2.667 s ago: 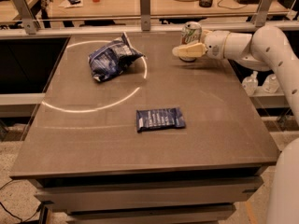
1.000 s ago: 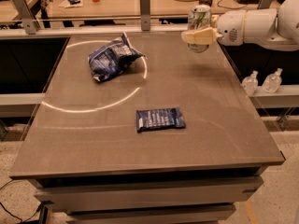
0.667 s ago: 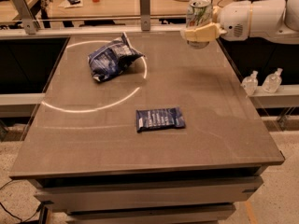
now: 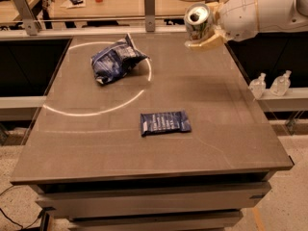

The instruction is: Knock 7up can over

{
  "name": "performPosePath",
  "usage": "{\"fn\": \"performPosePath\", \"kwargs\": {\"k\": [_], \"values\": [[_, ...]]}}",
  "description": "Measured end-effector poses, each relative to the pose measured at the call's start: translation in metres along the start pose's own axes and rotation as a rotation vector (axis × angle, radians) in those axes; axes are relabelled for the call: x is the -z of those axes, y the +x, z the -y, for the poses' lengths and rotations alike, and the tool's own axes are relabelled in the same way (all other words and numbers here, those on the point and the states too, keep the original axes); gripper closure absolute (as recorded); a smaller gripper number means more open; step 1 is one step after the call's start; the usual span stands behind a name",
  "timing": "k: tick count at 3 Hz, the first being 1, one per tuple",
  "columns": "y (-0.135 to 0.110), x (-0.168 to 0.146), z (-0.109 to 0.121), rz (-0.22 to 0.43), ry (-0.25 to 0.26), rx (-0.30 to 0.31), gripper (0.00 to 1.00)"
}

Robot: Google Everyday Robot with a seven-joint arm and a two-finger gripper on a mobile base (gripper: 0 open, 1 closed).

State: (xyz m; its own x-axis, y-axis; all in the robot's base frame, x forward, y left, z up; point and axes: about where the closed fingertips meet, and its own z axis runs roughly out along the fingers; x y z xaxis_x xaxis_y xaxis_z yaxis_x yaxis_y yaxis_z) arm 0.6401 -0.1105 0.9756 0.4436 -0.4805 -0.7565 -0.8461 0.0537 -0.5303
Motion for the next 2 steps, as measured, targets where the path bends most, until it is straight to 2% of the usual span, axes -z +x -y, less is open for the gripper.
{"fn": "performPosePath", "kwargs": {"k": [2], "values": [[0.038, -0.007, -0.013, -0.197, -0.123, 0.430, 1.00]]}}
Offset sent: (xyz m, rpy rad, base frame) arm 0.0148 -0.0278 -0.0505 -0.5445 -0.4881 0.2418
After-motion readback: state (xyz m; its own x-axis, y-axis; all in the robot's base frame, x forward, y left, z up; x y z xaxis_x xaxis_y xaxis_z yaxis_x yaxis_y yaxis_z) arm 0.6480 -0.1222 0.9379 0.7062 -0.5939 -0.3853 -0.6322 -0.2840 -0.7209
